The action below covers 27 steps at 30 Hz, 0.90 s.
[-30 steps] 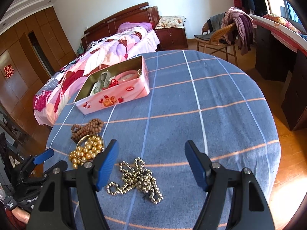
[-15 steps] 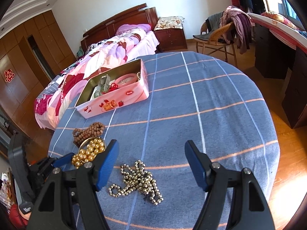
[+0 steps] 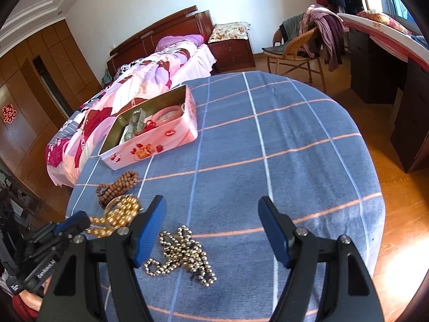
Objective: Organize jewelry
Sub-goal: 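Grasp the gold bead strand with the left tool while the right tool grasps the silver bead chain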
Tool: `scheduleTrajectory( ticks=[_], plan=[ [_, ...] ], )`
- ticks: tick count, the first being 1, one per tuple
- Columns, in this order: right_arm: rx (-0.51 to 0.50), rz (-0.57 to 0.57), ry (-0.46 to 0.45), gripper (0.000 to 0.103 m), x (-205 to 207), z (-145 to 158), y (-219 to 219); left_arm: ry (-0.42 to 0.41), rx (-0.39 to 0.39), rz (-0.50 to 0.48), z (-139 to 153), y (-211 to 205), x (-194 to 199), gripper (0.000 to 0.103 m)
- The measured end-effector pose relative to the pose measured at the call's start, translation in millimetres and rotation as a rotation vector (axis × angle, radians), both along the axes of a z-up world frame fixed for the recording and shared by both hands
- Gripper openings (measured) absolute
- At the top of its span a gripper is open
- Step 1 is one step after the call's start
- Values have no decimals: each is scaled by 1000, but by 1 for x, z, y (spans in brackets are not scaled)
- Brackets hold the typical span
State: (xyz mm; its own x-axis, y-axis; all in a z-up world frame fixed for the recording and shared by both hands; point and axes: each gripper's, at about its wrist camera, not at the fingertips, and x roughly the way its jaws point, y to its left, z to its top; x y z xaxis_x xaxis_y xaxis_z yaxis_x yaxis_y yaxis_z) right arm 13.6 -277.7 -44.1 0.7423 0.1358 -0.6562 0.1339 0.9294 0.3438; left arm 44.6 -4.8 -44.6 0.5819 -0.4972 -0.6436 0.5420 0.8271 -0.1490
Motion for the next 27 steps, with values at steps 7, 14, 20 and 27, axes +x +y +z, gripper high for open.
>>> scheduleTrajectory(
  ticks=[7, 14, 20, 27],
  plan=[
    [-15, 39, -1, 75, 2, 0, 12, -15, -93, 7, 22, 13, 0, 10],
    [-15, 57, 6, 75, 4, -3, 16, -102, -180, 22, 62, 29, -2, 10],
    [-54, 97, 17, 75, 0, -7, 24, -92, -187, 57, 58, 36, 5, 10],
    [-154, 176, 101, 75, -2, -29, 46, -111, -231, 60, 68, 40, 5, 10]
  ],
)
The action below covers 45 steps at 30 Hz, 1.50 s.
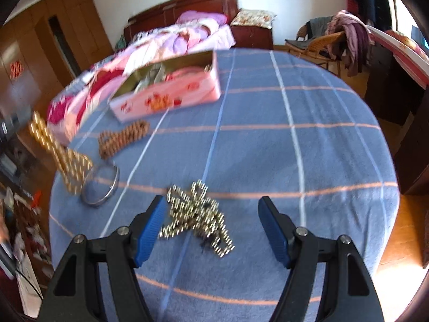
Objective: Organize jewelry
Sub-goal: 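Grasp the gold bead strand with the left tool while the right tool grasps the silver bead chain, then carry the gold beads and silver chain over the pink tin with both tools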
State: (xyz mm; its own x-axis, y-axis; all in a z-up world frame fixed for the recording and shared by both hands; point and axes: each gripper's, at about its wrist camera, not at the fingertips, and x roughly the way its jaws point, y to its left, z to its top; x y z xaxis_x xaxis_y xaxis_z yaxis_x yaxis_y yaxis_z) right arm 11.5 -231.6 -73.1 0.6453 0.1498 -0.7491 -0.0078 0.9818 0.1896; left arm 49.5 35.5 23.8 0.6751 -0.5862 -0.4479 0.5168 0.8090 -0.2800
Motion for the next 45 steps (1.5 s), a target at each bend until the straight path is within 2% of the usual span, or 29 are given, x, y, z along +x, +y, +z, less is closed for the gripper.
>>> scheduleTrajectory(
  ticks=[5, 7, 8, 9, 11, 13, 14, 17, 20, 28, 37, 45],
  plan=[
    [-121, 44, 6, 75, 2, -4, 21, -22, -18, 12, 9, 5, 1, 10],
    [-134, 66, 1, 62, 1, -3, 25, -25, -26, 16, 11, 8, 1, 10],
    [-139, 81, 5, 40, 2, -3, 26, -32, -24, 20, 12, 8, 1, 10],
    [-120, 104, 12, 24, 2, -2, 28, -34, -24, 22, 13, 9, 1, 10],
    [-126, 109, 21, 19, 3, -2, 31, -37, -27, 23, 14, 9, 2, 10],
    [-124, 109, 16, 18, 2, -2, 32, -41, -26, 28, 14, 9, 2, 10],
    [-102, 108, 10, 15, 2, 0, 30, -42, -25, 29, 14, 9, 2, 10],
    [-13, 91, -40, 15, 1, 15, 20, -43, -30, 31, 15, 9, 3, 10],
    [34, 77, -97, 15, 2, 33, 12, -41, -36, 27, 16, 7, 6, 10],
    [30, 50, -196, 15, 14, 69, 8, -57, -25, 10, 18, -2, 7, 10],
    [32, 26, -269, 15, 27, 90, 7, -57, -32, 3, 23, -9, 18, 10],
    [28, 39, -321, 15, 47, 110, 8, -89, -46, 10, 40, -22, 40, 10]
  ],
)
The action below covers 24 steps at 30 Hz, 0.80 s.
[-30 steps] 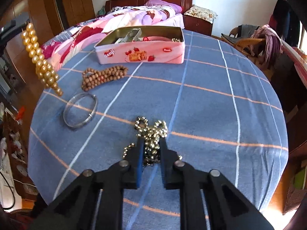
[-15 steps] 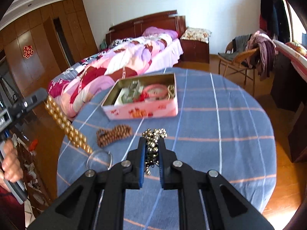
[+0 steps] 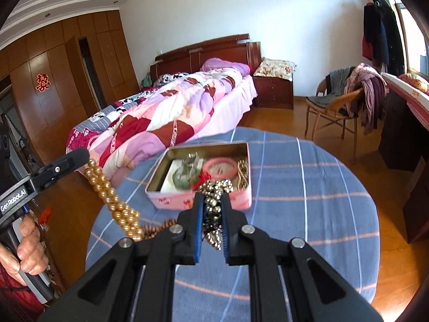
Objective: Organize jewelry
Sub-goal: 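Carry the gold beads and silver chain over the pink tin with both tools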
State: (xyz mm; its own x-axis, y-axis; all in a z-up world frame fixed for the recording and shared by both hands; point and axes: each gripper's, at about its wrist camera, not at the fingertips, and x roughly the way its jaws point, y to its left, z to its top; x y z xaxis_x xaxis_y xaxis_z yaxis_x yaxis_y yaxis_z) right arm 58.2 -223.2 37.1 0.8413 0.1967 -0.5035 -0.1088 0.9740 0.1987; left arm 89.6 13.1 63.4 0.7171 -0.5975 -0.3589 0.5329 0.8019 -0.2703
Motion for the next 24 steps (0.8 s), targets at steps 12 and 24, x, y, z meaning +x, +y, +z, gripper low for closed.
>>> scheduleTrajectory(
  ticks=[12, 24],
  plan=[
    [38, -8, -55, 15, 47, 20, -1, -58, -6, 13, 22, -23, 48, 10],
    [61, -34, -9, 15, 105, -7, 7, 55, 96, 99, -27, -49, 109, 10]
  ],
)
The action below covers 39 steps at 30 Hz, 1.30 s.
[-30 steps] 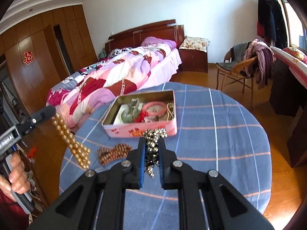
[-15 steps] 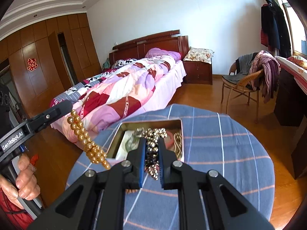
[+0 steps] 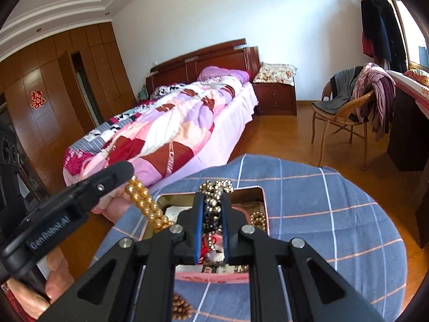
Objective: Organize jewelry
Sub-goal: 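Carry the gold beads and silver chain over the pink tin with both tools, then open both tools to release the gold beads and silver chain into the tin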
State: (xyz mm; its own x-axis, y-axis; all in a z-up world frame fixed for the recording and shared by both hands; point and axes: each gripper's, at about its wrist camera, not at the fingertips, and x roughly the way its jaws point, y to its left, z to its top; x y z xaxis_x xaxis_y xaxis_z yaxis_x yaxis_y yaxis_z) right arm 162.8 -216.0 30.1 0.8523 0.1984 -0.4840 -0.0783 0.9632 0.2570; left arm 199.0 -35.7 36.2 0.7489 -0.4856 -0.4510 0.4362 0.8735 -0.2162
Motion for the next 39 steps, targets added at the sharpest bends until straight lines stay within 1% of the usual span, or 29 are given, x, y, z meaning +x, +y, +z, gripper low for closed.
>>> scheduleTrajectory(
  ticks=[4, 7, 11, 16, 19, 20, 21, 22, 23, 24, 25, 26, 27, 28, 29, 31, 34, 39],
  plan=[
    [-1, -6, 43, 15, 15, -17, 0, 50, 36, 18, -19, -5, 13, 10],
    [3, -7, 82, 15, 26, -31, -1, 66, 68, 29, -26, -12, 19, 10],
    [11, -2, 121, 15, 37, -43, -3, 96, 98, 44, -38, -16, 26, 10],
    [8, 15, 140, 15, 42, -51, 0, 142, 149, 63, -52, -19, 33, 10],
    [4, 22, 149, 20, 43, -55, 1, 162, 176, 81, -59, -21, 39, 10],
    [10, 22, 152, 34, 44, -55, 1, 171, 193, 91, -62, -23, 40, 10],
    [21, 16, 149, 55, 42, -55, -1, 175, 205, 100, -64, -25, 41, 10],
    [22, -1, 139, 61, 41, -54, -3, 176, 217, 112, -65, -25, 40, 11],
    [35, -10, 123, 70, 40, -53, -7, 185, 229, 110, -66, -25, 40, 11],
    [51, -18, 109, 74, 38, -51, -11, 193, 233, 108, -67, -25, 41, 13],
    [73, -25, 95, 75, 35, -48, -16, 199, 238, 106, -67, -25, 40, 23],
    [92, -32, 80, 76, 32, -45, -20, 205, 243, 104, -67, -26, 40, 29],
    [97, -38, 72, 76, 31, -43, -21, 208, 248, 106, -66, -27, 38, 53],
    [96, -46, 66, 76, 28, -41, -22, 202, 249, 117, -64, -27, 36, 74],
    [94, -51, 64, 76, 25, -40, -22, 184, 243, 130, -62, -25, 33, 79],
    [98, -57, 66, 76, 20, -39, -22, 156, 236, 136, -57, -23, 27, 80],
    [112, -67, 69, 76, 12, -38, -22, 164, 260, 144, -55, -23, 24, 80],
    [113, -79, 54, 76, 0, -30, -19, 165, 255, 158, -50, -16, 13, 80]
  ],
)
